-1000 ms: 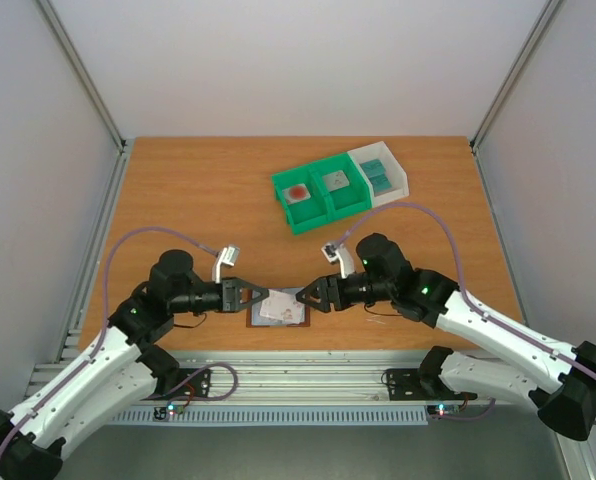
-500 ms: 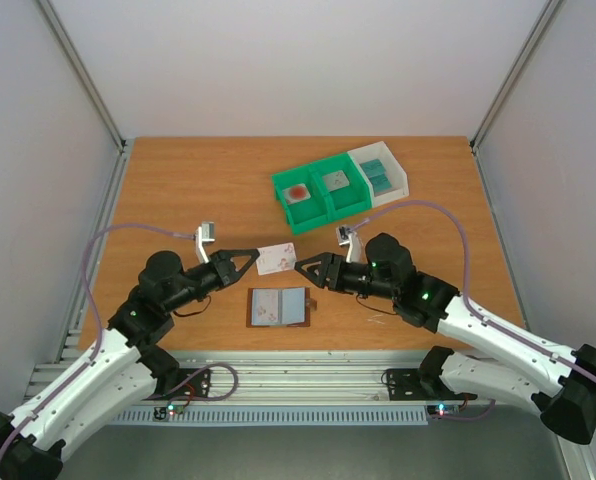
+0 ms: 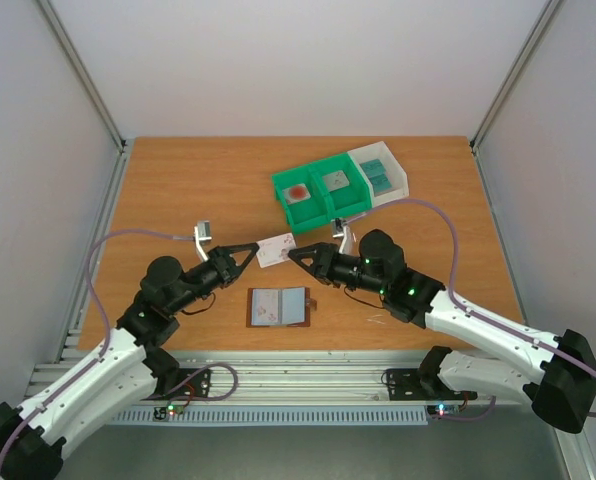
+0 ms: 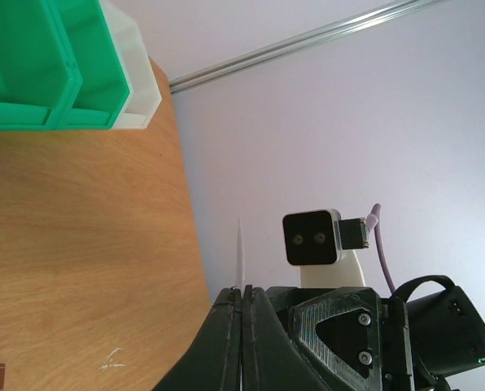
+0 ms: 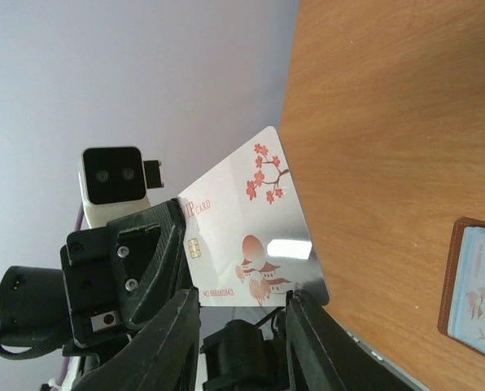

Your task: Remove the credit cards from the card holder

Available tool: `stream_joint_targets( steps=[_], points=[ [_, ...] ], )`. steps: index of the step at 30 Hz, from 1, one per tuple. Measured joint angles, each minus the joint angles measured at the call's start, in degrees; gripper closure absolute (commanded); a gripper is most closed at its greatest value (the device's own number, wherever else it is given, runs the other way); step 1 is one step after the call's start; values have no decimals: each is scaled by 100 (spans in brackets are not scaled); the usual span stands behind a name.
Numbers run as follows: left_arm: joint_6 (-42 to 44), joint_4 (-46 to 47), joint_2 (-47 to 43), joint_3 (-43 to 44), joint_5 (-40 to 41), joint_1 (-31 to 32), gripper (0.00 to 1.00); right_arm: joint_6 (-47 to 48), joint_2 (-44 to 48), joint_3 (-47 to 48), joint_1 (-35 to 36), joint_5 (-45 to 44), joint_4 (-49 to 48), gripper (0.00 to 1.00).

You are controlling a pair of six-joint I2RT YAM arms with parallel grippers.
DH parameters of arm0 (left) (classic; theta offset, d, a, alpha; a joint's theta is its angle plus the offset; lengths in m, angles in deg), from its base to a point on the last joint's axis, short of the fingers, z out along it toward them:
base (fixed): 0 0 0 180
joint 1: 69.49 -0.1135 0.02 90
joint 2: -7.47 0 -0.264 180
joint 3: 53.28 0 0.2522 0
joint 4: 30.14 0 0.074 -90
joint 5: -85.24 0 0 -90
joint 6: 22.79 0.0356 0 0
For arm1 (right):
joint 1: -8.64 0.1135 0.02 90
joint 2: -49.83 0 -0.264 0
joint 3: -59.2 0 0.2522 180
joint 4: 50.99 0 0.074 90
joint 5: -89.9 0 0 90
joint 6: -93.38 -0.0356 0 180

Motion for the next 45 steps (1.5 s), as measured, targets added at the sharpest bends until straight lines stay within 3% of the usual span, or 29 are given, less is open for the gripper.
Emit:
stream_joint_targets(
  steps=[3, 13, 28, 32, 34, 38, 41, 44, 45],
  points=[
    [-61, 66, 37, -17, 0, 0, 100, -96, 0, -33, 0, -66, -39, 60],
    [-160, 122, 4, -20, 20, 0, 99, -437, 50, -195, 0, -358, 98, 53],
    [-317, 334, -107, -227, 20, 0, 100, -551, 50, -229, 0, -310, -396, 98],
    [-378, 334, -160, -293, 39, -2, 98, -577, 50, -256, 0, -273, -514, 99],
    [-398, 337, -175, -308, 50, -2, 85, -568, 50, -258, 0, -256, -549, 99],
    [-363, 264, -223, -308, 66, 0, 45, -426, 50, -249, 0, -227, -514, 99],
    [-286, 0, -358, -289, 109, 0, 29, -199, 55, -186, -4, -238, -280, 99],
    [-122, -426, -520, -216, 199, 0, 2, 103, 55, -2, -90, -234, 59, 99],
    [-2, -584, -562, -179, 227, 0, 1, 223, 55, 70, -170, -216, 157, 99]
  ],
)
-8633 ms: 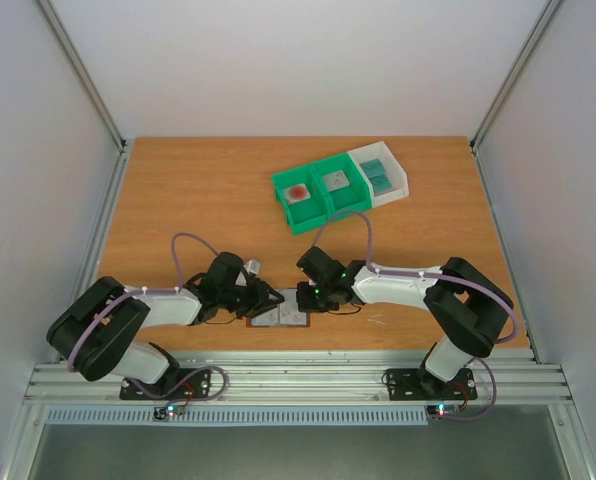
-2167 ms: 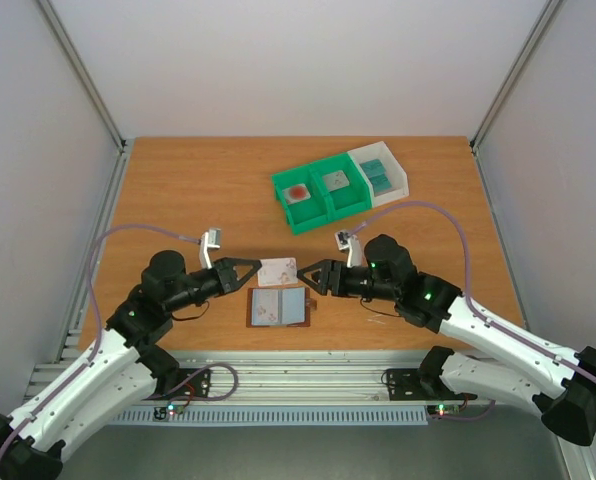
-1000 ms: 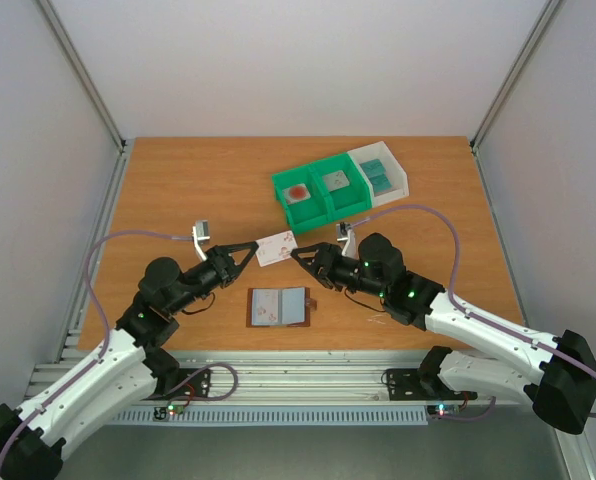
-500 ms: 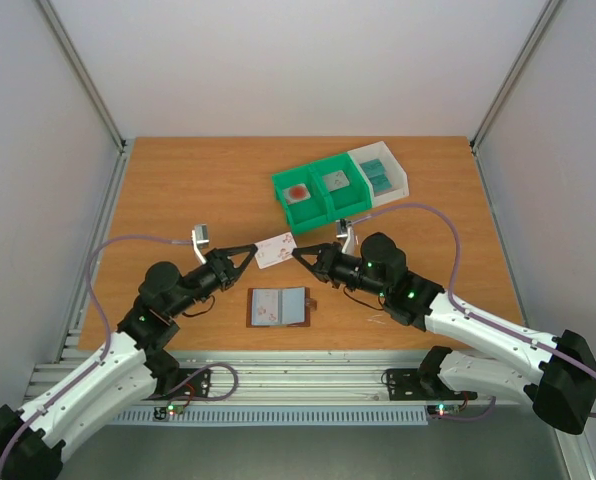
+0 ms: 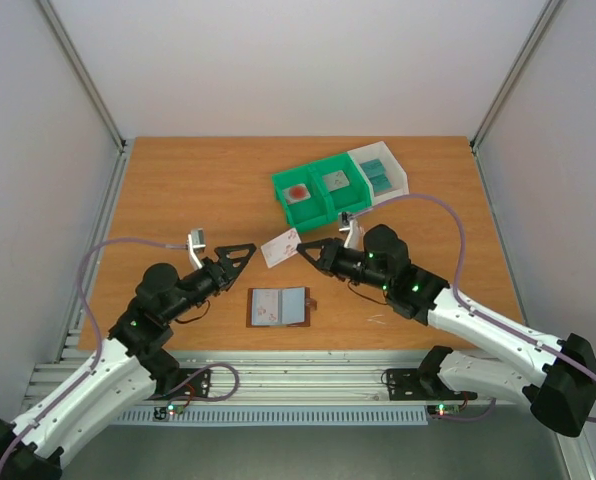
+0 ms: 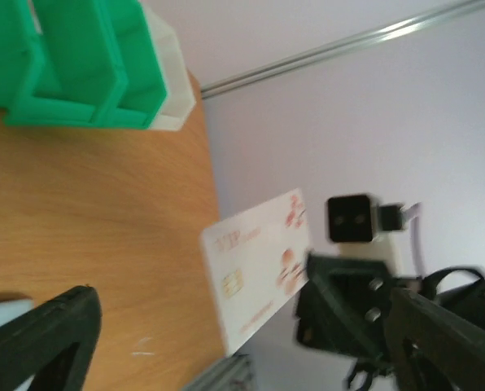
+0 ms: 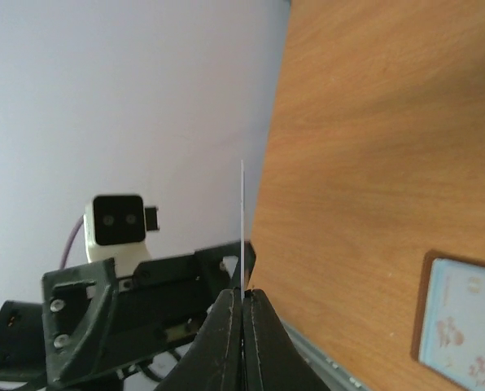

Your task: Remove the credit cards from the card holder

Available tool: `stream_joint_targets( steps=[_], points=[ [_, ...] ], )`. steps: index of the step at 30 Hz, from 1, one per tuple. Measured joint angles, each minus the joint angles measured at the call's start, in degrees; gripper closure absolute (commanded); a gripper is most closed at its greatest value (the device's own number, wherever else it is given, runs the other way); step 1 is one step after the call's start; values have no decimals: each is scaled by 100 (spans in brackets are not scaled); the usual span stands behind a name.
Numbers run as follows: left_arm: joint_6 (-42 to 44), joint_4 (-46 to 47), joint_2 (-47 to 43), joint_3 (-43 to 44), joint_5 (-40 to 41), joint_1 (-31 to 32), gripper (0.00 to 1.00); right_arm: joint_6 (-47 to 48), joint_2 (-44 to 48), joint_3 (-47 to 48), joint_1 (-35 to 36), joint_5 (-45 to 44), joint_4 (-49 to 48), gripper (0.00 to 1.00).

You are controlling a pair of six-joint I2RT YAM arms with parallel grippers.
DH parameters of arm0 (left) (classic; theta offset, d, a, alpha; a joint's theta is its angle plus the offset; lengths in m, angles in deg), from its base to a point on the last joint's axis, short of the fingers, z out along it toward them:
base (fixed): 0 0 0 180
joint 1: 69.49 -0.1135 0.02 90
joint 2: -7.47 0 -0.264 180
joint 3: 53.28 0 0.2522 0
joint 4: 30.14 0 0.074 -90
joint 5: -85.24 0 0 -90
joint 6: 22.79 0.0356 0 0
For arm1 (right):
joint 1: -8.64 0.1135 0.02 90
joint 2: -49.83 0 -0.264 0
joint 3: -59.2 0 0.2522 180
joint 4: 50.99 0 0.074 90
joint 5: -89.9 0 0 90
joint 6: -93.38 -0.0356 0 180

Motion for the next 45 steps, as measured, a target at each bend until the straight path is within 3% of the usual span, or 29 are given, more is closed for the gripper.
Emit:
stream_joint_targets(
  steps=[11, 23, 32, 45],
  points=[
    [876, -2243, -85, 522, 452, 0, 1, 1213, -439, 734, -1628, 691, 848, 99],
    [1504, -2793, 223, 522, 472, 0, 1, 2710, -2588, 2135, -3449, 1462, 1252, 99],
    [1703, -2723, 822, 522, 212, 0, 1, 3501, -4190, 3128, -3921, 1670, 1368, 99],
    [1779, -2649, 1051, 575, 155, -2, 1, 4168, -5475, 4570, -4041, 1475, 1759, 99]
  ],
)
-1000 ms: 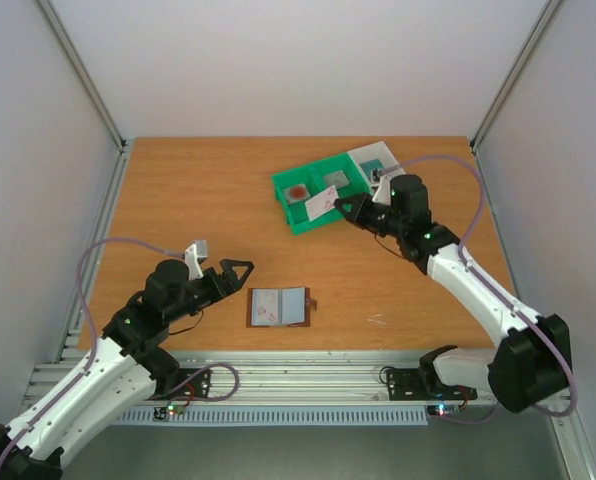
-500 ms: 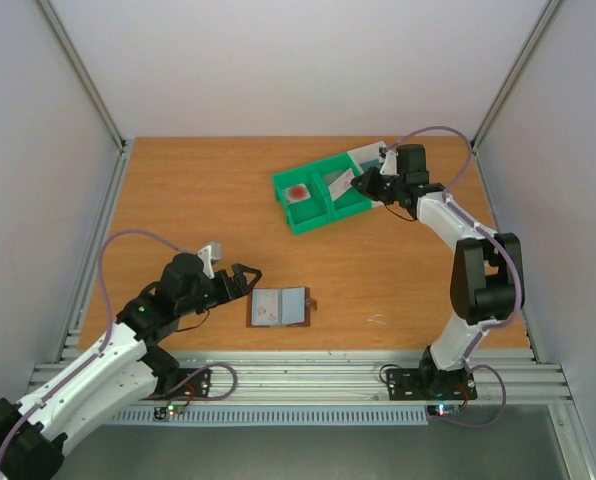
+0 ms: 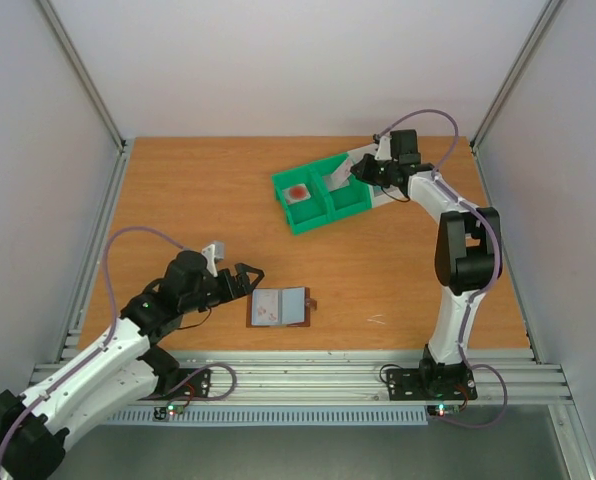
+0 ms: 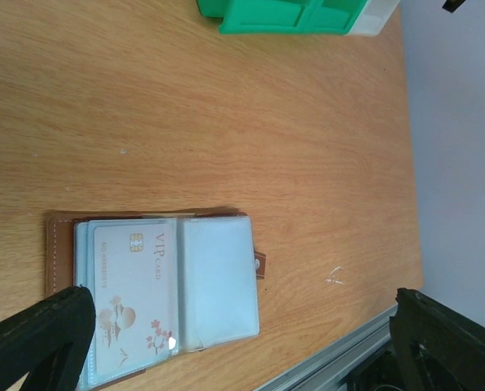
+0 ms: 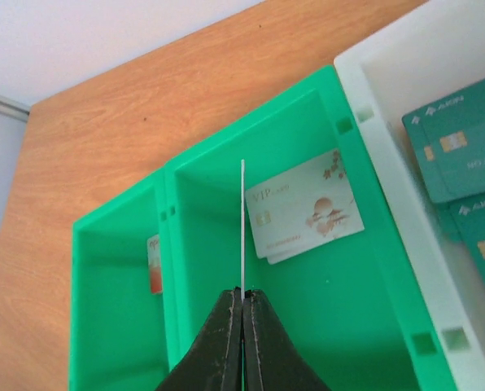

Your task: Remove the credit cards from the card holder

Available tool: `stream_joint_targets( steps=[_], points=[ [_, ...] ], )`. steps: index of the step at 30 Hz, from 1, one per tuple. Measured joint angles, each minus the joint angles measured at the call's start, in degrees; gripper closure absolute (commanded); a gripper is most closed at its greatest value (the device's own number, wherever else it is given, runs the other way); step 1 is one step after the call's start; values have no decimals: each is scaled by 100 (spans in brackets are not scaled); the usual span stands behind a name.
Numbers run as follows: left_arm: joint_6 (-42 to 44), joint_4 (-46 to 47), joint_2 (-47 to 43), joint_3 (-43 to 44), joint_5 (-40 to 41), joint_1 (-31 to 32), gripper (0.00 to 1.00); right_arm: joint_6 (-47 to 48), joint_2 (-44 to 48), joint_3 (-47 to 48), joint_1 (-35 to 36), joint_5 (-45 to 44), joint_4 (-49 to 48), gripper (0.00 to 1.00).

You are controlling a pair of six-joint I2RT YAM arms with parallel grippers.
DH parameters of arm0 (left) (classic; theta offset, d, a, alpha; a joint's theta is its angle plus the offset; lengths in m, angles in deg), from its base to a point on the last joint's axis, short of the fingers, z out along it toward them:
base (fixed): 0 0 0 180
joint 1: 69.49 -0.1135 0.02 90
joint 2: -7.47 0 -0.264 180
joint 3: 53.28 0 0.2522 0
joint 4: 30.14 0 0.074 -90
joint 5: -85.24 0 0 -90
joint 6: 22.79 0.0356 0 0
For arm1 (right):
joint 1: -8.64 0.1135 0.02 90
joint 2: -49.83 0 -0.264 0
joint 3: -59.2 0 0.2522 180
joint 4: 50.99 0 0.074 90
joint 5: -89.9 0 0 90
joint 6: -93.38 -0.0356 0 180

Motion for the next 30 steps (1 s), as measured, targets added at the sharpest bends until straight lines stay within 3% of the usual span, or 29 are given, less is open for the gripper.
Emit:
stream_joint_targets(
  steps=[18, 30],
  points=[
    [46, 225, 656, 190, 13, -11, 1, 37, -1132, 1200, -4, -17, 238, 99],
    [39, 308, 911, 190, -61, -33, 1, -127, -1375, 1228, 4, -2, 214, 97]
  ],
)
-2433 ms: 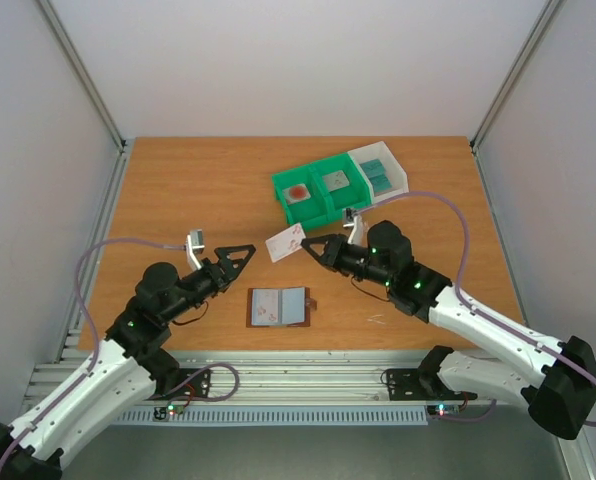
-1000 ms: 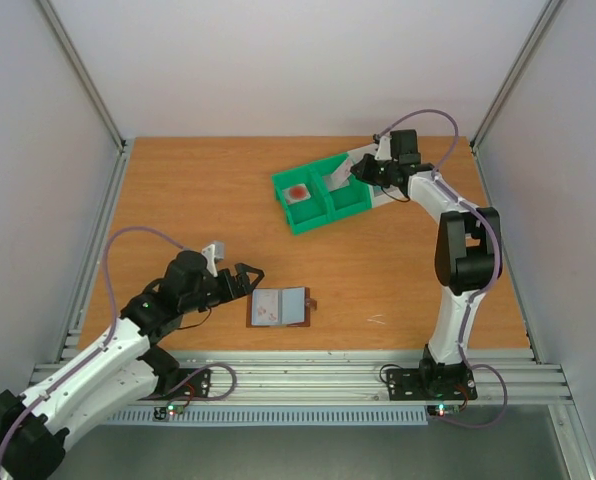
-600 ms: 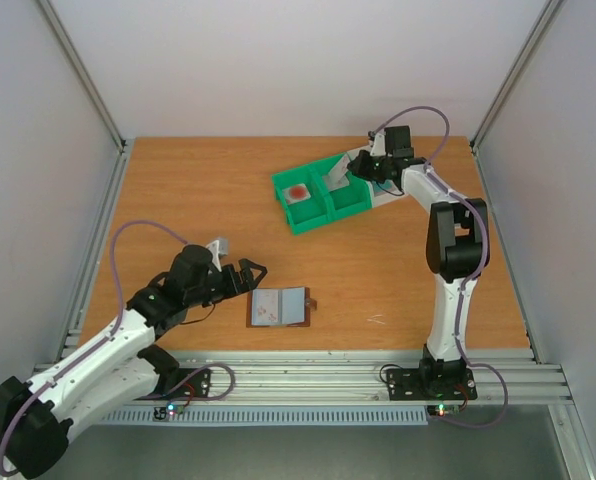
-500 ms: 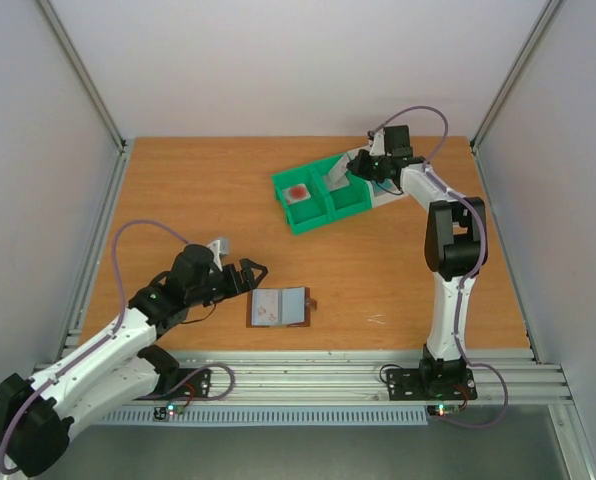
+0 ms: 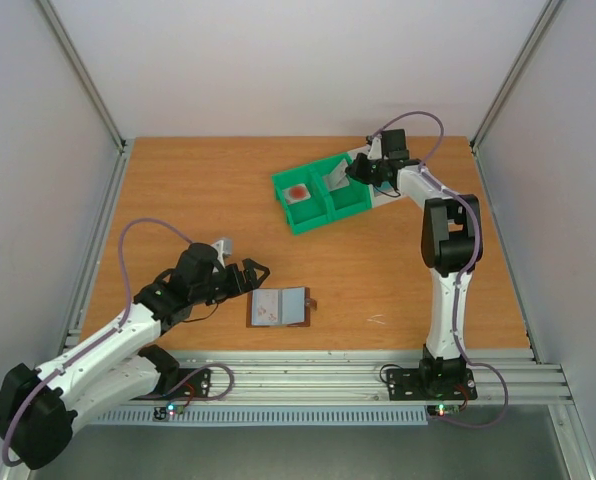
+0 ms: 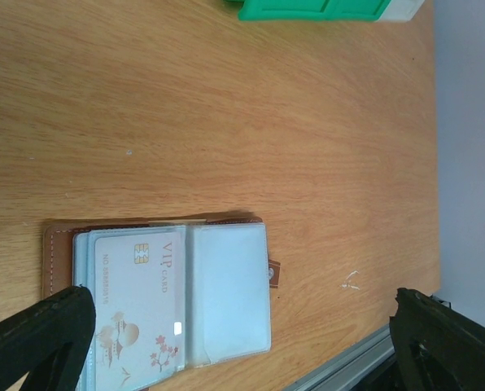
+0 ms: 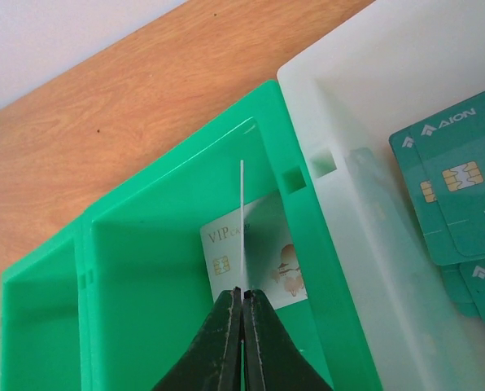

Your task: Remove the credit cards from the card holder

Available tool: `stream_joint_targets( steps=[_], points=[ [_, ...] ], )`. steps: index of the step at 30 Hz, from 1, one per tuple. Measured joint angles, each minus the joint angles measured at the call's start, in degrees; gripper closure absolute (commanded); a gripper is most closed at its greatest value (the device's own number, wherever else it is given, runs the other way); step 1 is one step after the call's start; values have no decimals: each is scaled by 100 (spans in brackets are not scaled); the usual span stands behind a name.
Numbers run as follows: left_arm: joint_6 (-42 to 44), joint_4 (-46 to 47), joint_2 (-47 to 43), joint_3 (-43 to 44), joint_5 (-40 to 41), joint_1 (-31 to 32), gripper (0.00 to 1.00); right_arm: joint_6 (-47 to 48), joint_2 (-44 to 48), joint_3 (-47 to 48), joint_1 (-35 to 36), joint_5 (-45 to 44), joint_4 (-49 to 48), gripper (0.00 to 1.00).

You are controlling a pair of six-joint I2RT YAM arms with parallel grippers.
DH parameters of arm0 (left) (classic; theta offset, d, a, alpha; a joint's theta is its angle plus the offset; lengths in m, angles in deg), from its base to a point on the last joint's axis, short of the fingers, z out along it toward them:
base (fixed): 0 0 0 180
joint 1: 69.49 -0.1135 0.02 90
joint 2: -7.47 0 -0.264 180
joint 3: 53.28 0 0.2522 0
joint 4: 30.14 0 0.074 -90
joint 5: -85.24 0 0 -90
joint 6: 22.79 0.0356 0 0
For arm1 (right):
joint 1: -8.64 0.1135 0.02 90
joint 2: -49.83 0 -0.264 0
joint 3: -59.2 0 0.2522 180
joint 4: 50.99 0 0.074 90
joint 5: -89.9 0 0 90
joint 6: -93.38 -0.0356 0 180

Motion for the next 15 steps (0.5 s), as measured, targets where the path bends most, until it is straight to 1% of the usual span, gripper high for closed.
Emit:
stream_joint_targets(
  steps=[9, 15],
  points=[
    [-4, 79, 24, 0, -9, -11, 1, -330, -127, 0, 37, -120, -151, 93],
    [-22, 155, 240, 0, -66, -15, 1, -411, -160, 9, 50, -164, -186, 90]
  ],
)
